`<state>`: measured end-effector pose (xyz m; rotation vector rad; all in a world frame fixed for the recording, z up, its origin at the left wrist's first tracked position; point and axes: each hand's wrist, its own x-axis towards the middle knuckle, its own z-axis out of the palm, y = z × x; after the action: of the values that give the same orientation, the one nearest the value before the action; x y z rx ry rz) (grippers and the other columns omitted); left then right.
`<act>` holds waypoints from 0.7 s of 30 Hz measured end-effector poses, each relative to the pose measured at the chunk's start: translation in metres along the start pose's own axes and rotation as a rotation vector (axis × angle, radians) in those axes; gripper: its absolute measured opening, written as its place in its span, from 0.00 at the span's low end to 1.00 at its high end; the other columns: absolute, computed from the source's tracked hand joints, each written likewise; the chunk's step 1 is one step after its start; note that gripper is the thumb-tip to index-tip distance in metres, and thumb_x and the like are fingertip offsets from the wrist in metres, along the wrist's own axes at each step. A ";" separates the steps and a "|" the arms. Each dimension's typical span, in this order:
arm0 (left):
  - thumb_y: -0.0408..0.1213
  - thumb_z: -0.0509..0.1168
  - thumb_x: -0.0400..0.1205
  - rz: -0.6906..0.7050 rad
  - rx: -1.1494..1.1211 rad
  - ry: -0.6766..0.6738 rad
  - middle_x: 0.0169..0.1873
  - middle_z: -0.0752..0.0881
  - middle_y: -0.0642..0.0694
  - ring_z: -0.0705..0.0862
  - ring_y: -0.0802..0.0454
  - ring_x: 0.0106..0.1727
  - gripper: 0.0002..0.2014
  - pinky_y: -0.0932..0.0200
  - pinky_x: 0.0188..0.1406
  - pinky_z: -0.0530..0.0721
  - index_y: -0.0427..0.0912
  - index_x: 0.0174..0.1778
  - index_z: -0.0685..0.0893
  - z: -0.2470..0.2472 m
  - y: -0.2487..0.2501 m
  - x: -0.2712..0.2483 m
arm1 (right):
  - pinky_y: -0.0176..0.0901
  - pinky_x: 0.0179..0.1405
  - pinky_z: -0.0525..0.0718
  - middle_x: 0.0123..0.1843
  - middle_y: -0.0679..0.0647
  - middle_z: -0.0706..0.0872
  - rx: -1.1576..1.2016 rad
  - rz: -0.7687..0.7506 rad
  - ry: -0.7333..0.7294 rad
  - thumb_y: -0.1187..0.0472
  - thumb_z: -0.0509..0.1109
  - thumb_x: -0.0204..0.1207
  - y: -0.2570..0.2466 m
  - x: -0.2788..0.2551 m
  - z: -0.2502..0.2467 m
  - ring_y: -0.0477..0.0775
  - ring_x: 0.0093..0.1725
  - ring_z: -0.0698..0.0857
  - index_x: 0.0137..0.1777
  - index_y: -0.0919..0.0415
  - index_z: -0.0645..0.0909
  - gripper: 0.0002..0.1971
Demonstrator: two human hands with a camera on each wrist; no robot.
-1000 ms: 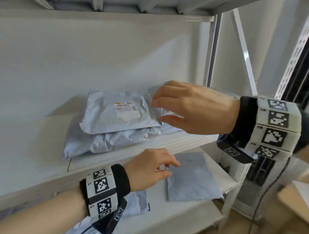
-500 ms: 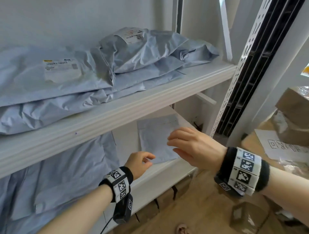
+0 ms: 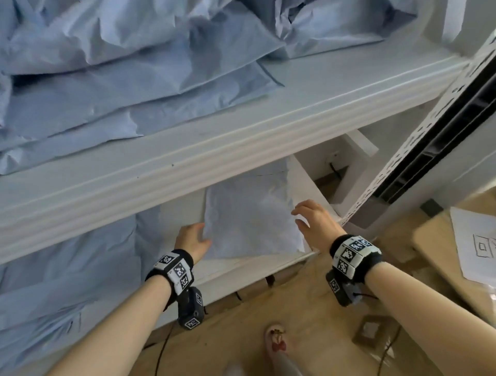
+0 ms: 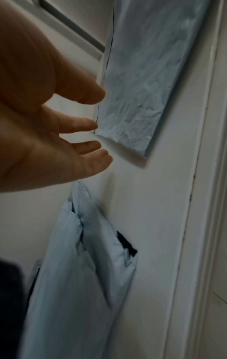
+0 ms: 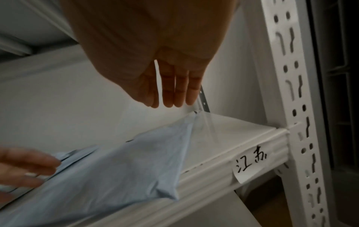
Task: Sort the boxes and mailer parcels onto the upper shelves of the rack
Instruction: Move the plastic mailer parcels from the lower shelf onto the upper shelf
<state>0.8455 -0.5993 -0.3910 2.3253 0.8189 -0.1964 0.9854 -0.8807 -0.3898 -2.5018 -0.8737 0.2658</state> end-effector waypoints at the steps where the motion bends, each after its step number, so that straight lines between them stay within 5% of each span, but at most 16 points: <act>1: 0.32 0.71 0.76 -0.016 -0.022 0.019 0.61 0.85 0.37 0.84 0.44 0.57 0.20 0.62 0.52 0.77 0.36 0.65 0.82 0.004 0.001 0.005 | 0.48 0.67 0.78 0.69 0.58 0.78 0.026 0.039 -0.024 0.66 0.66 0.81 0.007 0.010 0.001 0.60 0.66 0.79 0.66 0.62 0.81 0.15; 3: 0.32 0.71 0.76 -0.072 -0.073 0.053 0.59 0.86 0.37 0.83 0.48 0.50 0.21 0.63 0.48 0.75 0.35 0.65 0.82 0.011 0.000 0.013 | 0.48 0.69 0.76 0.73 0.59 0.74 0.064 0.107 -0.070 0.65 0.66 0.81 0.017 0.028 0.002 0.60 0.68 0.79 0.71 0.62 0.77 0.19; 6: 0.35 0.72 0.76 -0.186 -0.147 0.048 0.63 0.82 0.37 0.82 0.42 0.62 0.27 0.58 0.56 0.78 0.36 0.72 0.76 0.019 -0.002 0.025 | 0.45 0.66 0.77 0.75 0.59 0.73 0.121 0.213 -0.119 0.63 0.66 0.81 0.027 0.054 0.003 0.59 0.68 0.80 0.76 0.61 0.71 0.23; 10: 0.30 0.74 0.73 -0.209 -0.288 0.063 0.43 0.88 0.46 0.88 0.43 0.50 0.12 0.58 0.44 0.84 0.46 0.50 0.84 0.025 -0.001 0.036 | 0.40 0.58 0.74 0.74 0.59 0.77 0.258 0.364 -0.151 0.61 0.67 0.80 0.033 0.081 0.009 0.59 0.65 0.82 0.78 0.62 0.68 0.27; 13: 0.32 0.72 0.76 -0.214 -0.371 0.034 0.50 0.88 0.46 0.86 0.51 0.45 0.13 0.58 0.47 0.83 0.47 0.54 0.84 0.028 0.001 0.040 | 0.45 0.66 0.78 0.71 0.60 0.80 0.391 0.470 -0.161 0.61 0.70 0.78 0.039 0.100 0.013 0.61 0.66 0.81 0.78 0.63 0.67 0.29; 16: 0.34 0.72 0.76 -0.244 -0.413 -0.040 0.55 0.87 0.45 0.87 0.46 0.53 0.18 0.49 0.58 0.85 0.40 0.63 0.83 0.032 0.003 0.039 | 0.59 0.68 0.80 0.71 0.62 0.79 0.496 0.543 -0.181 0.60 0.72 0.77 0.042 0.113 0.015 0.64 0.67 0.80 0.78 0.64 0.68 0.30; 21: 0.33 0.77 0.73 -0.295 -0.533 -0.061 0.53 0.86 0.47 0.85 0.47 0.52 0.22 0.54 0.54 0.83 0.44 0.61 0.79 0.039 0.007 0.029 | 0.57 0.66 0.82 0.67 0.62 0.82 0.493 0.549 -0.233 0.58 0.74 0.75 0.041 0.116 0.020 0.63 0.63 0.83 0.77 0.63 0.69 0.31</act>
<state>0.8760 -0.6135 -0.4271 1.6927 1.0366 -0.1517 1.0911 -0.8283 -0.4303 -2.2060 -0.1393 0.8532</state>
